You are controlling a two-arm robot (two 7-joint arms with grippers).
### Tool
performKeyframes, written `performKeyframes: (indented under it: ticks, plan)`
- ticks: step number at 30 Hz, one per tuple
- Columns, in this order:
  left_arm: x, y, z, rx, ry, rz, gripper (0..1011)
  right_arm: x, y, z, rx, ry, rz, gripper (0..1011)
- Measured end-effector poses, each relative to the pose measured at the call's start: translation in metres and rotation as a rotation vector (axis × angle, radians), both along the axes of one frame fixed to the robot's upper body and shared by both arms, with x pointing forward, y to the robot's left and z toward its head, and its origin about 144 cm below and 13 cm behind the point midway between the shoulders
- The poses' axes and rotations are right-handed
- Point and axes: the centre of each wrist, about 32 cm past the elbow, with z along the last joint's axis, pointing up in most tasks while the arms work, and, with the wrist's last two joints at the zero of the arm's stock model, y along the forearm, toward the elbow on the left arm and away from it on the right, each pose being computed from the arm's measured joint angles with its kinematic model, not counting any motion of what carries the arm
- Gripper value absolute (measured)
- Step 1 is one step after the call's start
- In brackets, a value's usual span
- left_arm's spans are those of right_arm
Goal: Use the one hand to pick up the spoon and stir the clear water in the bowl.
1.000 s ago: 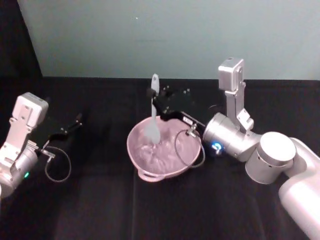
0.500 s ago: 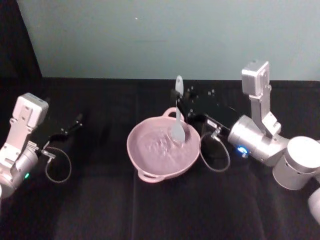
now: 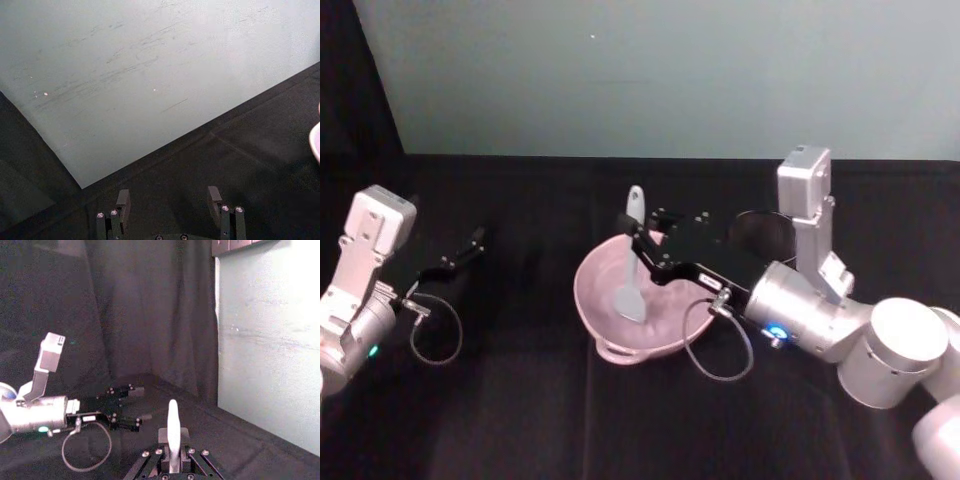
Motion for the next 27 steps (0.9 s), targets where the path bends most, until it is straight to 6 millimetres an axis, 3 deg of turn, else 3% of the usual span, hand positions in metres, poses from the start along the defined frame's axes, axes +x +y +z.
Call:
performKeyframes:
  ticks: [6, 11, 19, 27]
  plan:
    - [0.0, 0.0, 0.0, 0.0, 0.0, 0.0, 1011, 0.017, 0.019, -0.008, 0.025, -0.048, -0.017, 119]
    - [0.0, 0.0, 0.0, 0.0, 0.0, 0.0, 1011, 0.031, 0.022, -0.011, 0.029, -0.095, -0.074, 120]
    - [0.0, 0.0, 0.0, 0.0, 0.0, 0.0, 1011, 0.043, 0.008, -0.007, 0.009, -0.139, -0.16, 119]
    - [0.0, 0.0, 0.0, 0.0, 0.0, 0.0, 1011, 0.025, -0.016, 0.001, -0.03, -0.129, -0.142, 120]
